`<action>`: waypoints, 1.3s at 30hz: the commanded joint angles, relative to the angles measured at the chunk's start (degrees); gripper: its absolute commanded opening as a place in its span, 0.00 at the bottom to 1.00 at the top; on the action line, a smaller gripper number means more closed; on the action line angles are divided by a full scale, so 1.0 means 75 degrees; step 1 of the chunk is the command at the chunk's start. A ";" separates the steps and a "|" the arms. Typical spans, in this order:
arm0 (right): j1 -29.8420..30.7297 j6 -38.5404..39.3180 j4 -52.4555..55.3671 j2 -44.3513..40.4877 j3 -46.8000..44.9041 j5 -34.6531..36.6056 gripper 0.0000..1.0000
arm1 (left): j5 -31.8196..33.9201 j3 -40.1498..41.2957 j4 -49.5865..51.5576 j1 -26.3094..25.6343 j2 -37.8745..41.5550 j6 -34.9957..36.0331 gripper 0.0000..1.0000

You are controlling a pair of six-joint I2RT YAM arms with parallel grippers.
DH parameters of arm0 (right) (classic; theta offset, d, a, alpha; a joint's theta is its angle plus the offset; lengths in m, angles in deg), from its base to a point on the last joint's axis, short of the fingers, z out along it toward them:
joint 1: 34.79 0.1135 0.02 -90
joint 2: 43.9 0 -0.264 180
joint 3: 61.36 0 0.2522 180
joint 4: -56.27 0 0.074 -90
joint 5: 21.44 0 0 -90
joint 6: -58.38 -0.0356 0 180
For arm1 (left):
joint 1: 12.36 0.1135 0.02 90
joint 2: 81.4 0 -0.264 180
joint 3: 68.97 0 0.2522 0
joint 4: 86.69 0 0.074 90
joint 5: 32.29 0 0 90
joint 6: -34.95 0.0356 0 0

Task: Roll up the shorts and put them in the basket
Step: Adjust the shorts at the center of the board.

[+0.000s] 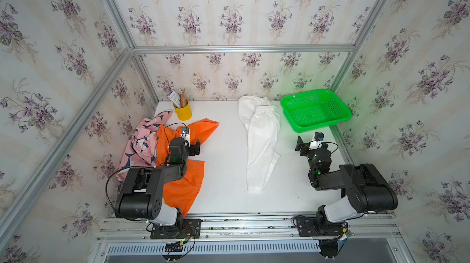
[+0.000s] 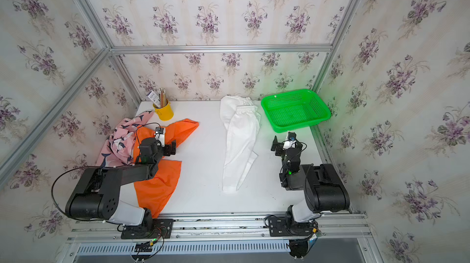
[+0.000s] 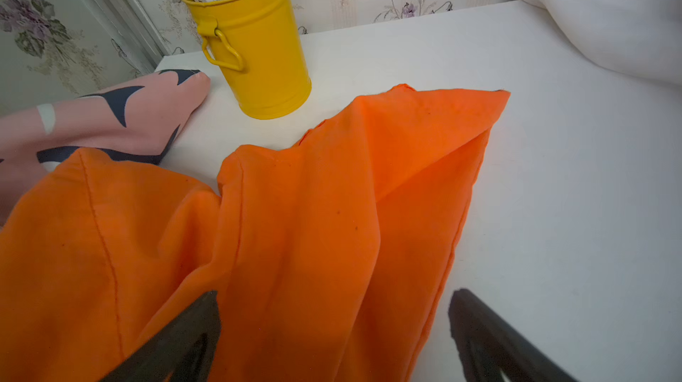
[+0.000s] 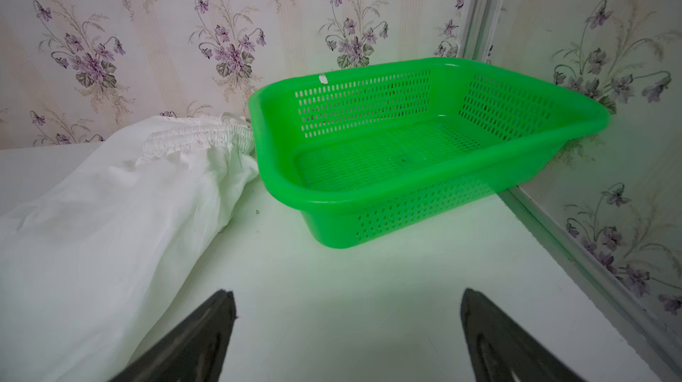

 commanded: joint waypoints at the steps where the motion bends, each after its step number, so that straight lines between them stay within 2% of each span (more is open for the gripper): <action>1: -0.0008 -0.0072 -0.0222 -0.0032 0.0005 0.0022 1.00 | -0.0029 -0.0033 -0.0136 0.0001 0.0013 -0.0017 1.00; 15: -0.0008 -0.0072 -0.0238 -0.0034 0.0005 0.0016 1.00 | -0.0040 -0.0028 -0.0132 0.0016 0.0025 -0.0023 1.00; 17: -0.0002 -0.0068 -0.0313 -0.0052 -0.0040 0.0140 1.00 | 0.0328 -0.0135 0.0165 -0.0077 0.0170 -0.0057 1.00; 18: 0.0037 -0.0181 -0.0294 -0.0162 -0.0038 0.0600 1.00 | 0.0621 -0.0332 0.0644 -0.0183 0.0377 -0.0058 1.00; 20: 0.0039 -0.0426 0.0632 -0.0781 0.0148 0.1098 1.00 | 0.1324 -0.0886 0.1995 -0.0439 0.0934 -0.0116 1.00; 22: 0.0039 -0.0484 0.2058 -0.1415 0.0621 0.0980 1.00 | 0.2006 -0.1448 0.3241 -0.0744 0.1398 -0.0535 1.00; 25: 0.0040 -0.0765 0.4094 -0.1857 0.1486 0.0315 0.99 | 0.1867 -0.1967 0.4670 -0.1073 0.2050 -0.1196 1.00; 28: 0.0045 -0.1571 0.6134 -0.1934 0.2618 -0.0659 0.96 | 0.1796 -0.2553 0.5761 -0.1675 0.2207 -0.1741 1.00; 31: 0.0176 -0.2292 0.7679 -0.1748 0.3578 -0.1493 0.89 | 0.1208 -0.3363 0.6749 -0.2363 0.1725 -0.2461 1.00; 33: 0.0382 -0.2553 0.8279 -0.1603 0.3946 -0.1945 0.84 | 0.0472 -0.3934 0.7181 -0.2867 0.1089 -0.2819 1.00; 39: 0.1600 -0.2640 0.9292 -0.1320 0.4357 -0.2006 0.79 | -0.0852 -0.5912 0.8381 -0.3909 -0.1374 -0.3564 1.00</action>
